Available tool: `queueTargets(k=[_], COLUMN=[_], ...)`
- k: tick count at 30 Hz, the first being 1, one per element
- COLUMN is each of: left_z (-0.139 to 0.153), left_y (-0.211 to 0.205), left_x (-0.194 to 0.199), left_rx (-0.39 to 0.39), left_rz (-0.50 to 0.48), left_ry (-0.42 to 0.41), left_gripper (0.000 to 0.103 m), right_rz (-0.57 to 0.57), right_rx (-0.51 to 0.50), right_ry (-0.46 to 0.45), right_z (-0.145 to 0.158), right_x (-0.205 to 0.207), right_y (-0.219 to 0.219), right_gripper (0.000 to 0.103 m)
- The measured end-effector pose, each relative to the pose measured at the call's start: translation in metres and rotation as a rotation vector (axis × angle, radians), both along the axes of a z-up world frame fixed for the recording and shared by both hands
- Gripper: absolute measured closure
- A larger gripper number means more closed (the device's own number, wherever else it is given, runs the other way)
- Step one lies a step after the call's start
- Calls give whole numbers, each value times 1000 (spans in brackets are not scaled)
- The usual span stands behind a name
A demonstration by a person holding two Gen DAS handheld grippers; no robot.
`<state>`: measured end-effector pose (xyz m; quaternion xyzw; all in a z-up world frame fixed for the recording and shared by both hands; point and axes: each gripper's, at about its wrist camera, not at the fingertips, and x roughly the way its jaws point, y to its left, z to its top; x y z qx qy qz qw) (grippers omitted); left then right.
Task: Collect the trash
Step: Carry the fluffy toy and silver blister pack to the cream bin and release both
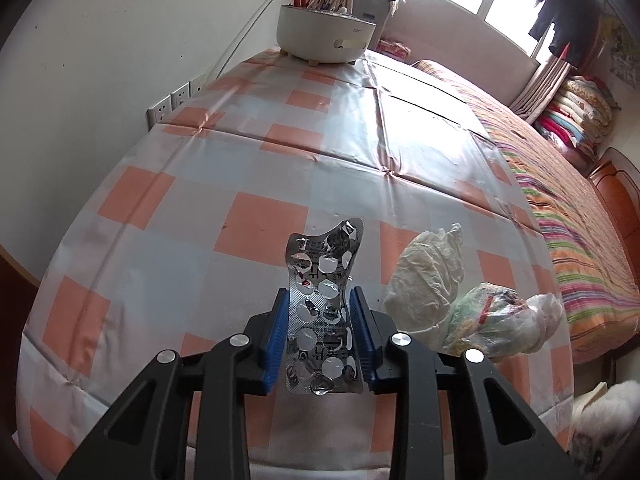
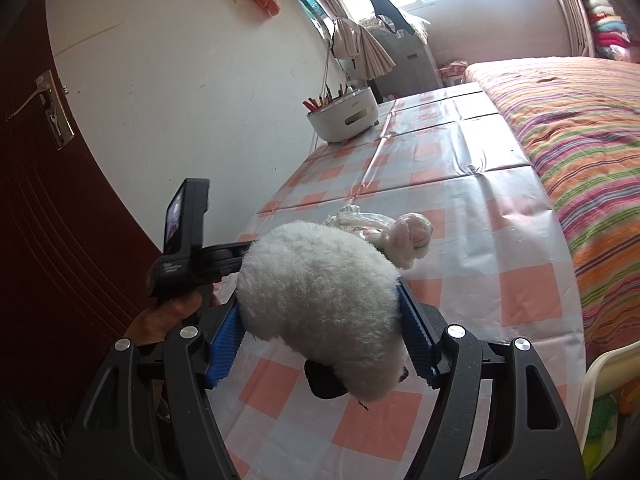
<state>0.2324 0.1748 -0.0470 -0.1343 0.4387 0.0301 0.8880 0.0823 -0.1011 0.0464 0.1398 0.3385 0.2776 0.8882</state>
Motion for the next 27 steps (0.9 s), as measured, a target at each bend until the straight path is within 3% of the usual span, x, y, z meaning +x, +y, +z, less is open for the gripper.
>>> queueTargets(k=[8, 13, 27], left_z=[27, 39, 41], left_y=[-20, -45, -90], left_x=[-35, -54, -77], left_rx=[-30, -5, -14], left_rz=[-103, -202, -400], left_ry=[-127, -198, -233], left_gripper=[73, 73, 73], right_rz=[-29, -56, -164], right_rx=[0, -3, -8], right_ry=[-33, -52, -95], right_z=[9, 12, 20], right_x=[-10, -18, -39], right_y=[-13, -27, -78], right_gripper=[35, 35, 35])
